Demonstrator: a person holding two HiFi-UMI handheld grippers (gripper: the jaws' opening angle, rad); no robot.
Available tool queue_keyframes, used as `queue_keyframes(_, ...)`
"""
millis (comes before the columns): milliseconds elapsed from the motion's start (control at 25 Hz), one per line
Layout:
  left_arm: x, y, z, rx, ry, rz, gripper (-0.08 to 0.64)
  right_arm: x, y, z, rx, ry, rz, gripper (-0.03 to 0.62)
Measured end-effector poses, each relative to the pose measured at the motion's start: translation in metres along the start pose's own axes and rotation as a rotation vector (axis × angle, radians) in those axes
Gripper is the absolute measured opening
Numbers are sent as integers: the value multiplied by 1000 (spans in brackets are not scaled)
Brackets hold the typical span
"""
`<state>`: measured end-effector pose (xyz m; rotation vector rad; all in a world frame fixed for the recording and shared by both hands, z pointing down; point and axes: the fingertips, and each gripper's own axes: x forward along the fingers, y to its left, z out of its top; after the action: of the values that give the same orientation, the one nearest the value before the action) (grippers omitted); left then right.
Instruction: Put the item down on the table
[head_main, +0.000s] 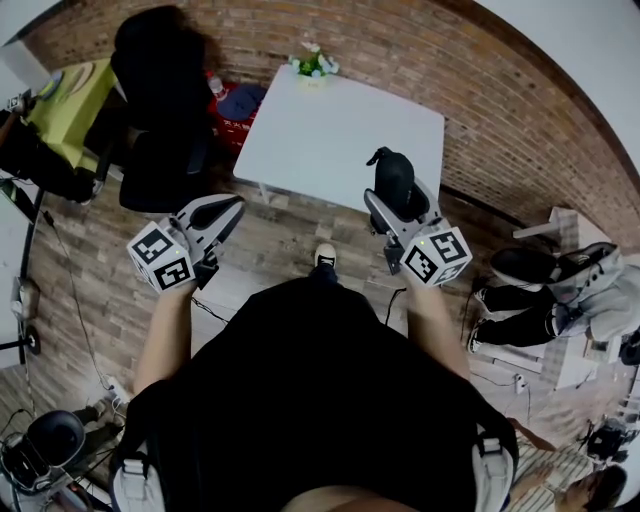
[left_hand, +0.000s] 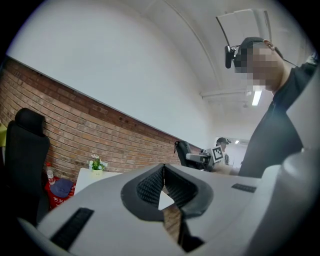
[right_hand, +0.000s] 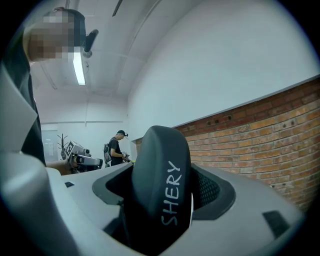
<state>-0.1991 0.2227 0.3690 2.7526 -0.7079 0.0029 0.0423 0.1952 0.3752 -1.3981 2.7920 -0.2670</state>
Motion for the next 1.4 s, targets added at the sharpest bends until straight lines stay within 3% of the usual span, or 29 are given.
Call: queue_keyframes(1400, 113, 39, 6, -40, 44, 30, 12, 39, -116, -23, 61, 71, 22, 350)
